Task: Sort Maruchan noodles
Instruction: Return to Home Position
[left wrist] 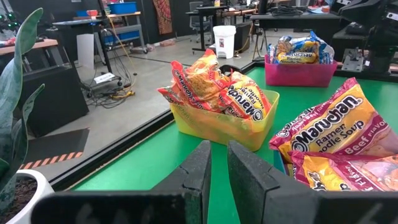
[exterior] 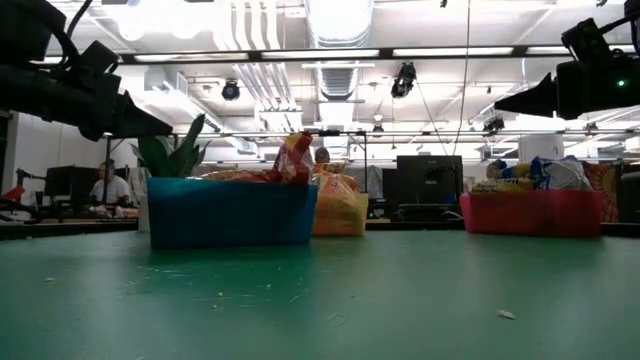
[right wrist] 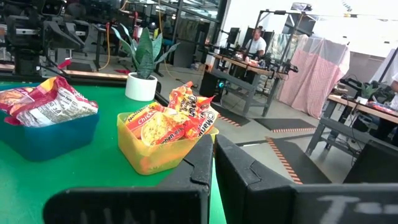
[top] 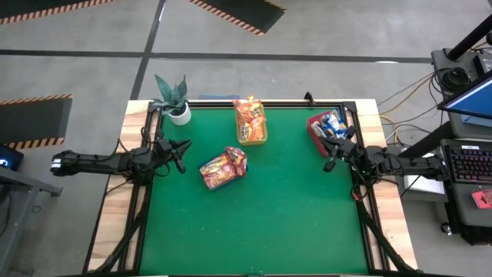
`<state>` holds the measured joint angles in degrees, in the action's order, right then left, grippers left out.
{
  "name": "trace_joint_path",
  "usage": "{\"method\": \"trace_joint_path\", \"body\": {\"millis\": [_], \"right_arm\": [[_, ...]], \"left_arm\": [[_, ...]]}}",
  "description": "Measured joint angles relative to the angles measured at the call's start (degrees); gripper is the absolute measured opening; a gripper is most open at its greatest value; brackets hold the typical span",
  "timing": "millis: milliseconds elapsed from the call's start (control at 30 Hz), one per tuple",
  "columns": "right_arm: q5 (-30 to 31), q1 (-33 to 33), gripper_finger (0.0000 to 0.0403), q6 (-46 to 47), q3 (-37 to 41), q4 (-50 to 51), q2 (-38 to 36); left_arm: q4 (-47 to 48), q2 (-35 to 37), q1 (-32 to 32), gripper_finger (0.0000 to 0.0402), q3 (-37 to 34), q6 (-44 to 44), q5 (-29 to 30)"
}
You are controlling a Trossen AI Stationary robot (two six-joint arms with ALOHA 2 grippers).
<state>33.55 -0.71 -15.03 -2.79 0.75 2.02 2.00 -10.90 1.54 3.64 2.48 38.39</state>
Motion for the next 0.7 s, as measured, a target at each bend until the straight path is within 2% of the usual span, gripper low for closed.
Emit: {"method": "trace_joint_path", "body": {"millis": [700], "right_arm": [[0.0,-0.01,0.0009,0.0,0.0,0.0,0.0]], "left_arm": [[-0.02,0.0,0.01,0.0036,0.0,-0.02,0.0]]}}
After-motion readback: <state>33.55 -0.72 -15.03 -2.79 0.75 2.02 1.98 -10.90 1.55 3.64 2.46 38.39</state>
